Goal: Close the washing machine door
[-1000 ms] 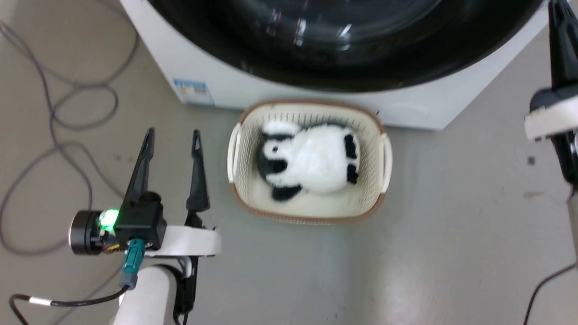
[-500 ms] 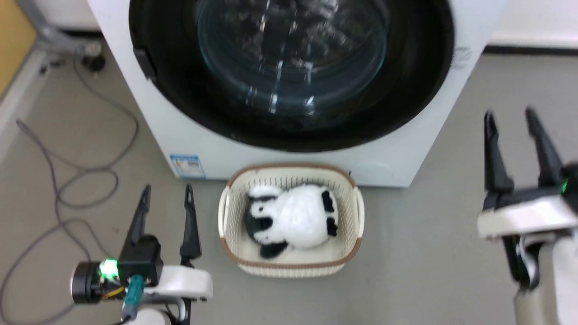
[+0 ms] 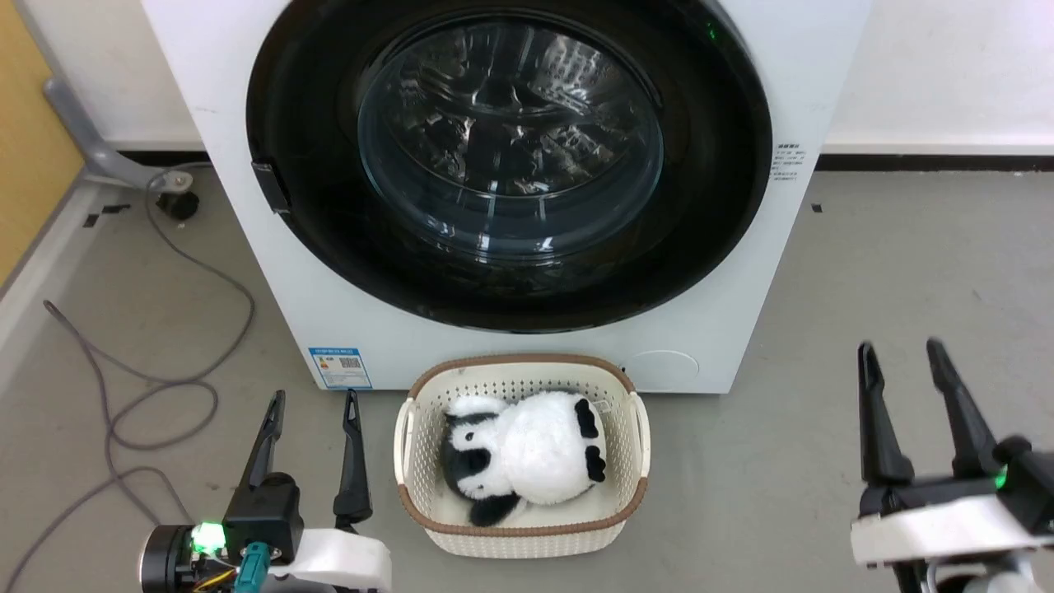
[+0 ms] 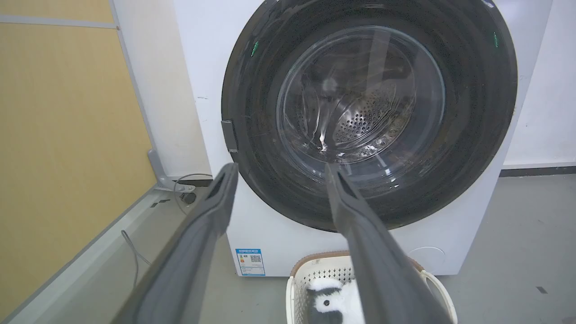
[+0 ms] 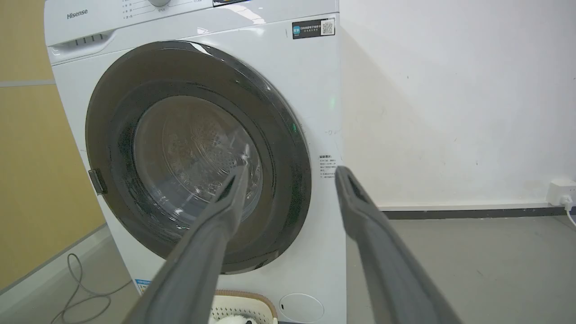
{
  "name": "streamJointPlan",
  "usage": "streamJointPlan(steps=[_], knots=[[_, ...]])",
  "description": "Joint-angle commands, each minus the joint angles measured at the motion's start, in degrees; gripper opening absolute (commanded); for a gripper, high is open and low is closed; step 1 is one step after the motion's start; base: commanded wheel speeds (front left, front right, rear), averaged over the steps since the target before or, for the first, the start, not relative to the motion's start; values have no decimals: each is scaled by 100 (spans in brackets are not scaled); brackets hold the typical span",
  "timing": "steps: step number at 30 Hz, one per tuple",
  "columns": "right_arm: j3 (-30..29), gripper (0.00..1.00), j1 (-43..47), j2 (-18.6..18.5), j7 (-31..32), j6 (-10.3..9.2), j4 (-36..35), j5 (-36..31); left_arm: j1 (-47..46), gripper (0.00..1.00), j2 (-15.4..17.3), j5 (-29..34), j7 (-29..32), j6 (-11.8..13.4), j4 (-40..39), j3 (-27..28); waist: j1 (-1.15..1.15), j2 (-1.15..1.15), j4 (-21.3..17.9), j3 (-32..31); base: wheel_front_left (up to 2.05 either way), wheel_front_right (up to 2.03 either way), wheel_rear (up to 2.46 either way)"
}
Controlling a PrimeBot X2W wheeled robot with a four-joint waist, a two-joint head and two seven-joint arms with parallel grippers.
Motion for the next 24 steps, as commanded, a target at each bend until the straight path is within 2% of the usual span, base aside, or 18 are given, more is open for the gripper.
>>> streamJointPlan(steps=[1,9,10,24], knots=[[13,100,141,32,-23,-4,-59,49,84,100,-15,10,-25,-15,20,-1,1,0,23,-33,0,0,0],[36,100,346,33,-23,-4,-85,-49,128,100,-18,84,-25,-60,50,-49,1,0,77,-89,0,0,0],[26,0,280,7,4,0,-56,-56,50,0,-5,56,6,-55,40,-42,1,0,75,-91,0,0,0],[64,0,287,9,133,0,-66,-130,55,0,-15,66,138,-124,-3,12,1,0,135,-88,0,0,0]])
